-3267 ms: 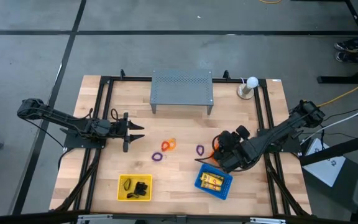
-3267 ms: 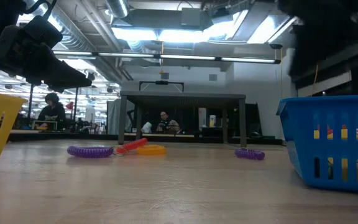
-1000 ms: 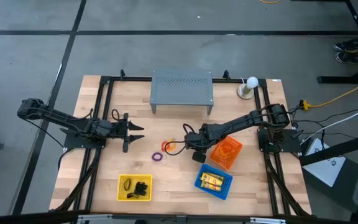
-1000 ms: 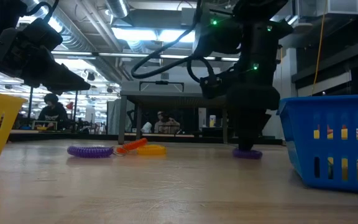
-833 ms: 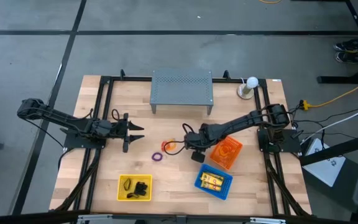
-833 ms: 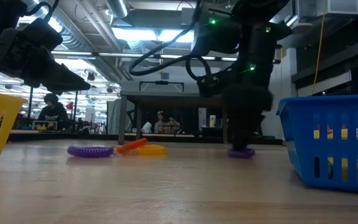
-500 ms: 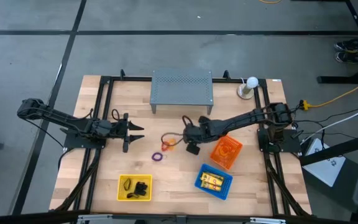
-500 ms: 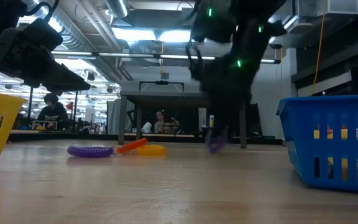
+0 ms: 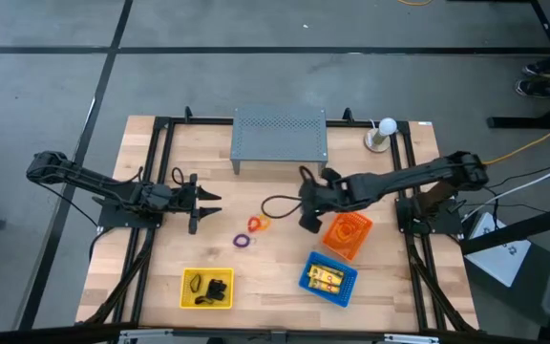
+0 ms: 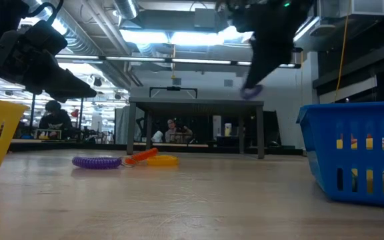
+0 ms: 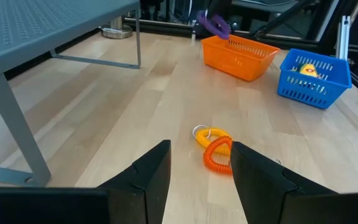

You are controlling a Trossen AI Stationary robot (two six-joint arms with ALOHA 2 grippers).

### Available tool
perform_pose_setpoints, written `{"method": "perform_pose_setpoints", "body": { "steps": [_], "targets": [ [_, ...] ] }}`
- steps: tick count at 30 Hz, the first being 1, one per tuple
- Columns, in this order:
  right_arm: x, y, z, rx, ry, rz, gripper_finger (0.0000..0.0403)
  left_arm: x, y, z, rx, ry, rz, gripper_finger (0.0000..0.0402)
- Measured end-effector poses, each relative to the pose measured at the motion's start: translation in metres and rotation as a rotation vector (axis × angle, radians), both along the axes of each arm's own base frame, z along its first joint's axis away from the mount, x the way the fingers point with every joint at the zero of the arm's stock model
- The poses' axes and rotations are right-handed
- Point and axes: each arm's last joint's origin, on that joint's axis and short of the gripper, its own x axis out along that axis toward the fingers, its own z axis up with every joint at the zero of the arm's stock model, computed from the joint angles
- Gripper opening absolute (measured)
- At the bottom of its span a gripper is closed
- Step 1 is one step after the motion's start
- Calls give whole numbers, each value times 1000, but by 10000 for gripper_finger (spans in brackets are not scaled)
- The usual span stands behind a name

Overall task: Pick & Place Office Desk Supplies
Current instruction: Put the violet spring keychain into the orange basket

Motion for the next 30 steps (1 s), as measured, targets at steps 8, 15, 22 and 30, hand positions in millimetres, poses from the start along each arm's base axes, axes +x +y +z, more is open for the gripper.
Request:
{"method": "perform_pose_setpoints", "body": {
  "steps": [8,15,22,30],
  "targets": [
    [-38,29,3,51,163,-97,5,0,0,-1,2,14,0,161],
    [-57,57,0,67,215,-162,5,0,0,-1,-4,14,0,161],
    [-70,66,-18,83,281,-224,5,0,0,-1,-5,15,-3,161],
    [-91,58,-65,111,389,-305,5,0,0,-1,-7,12,-6,161]
  ]
}}
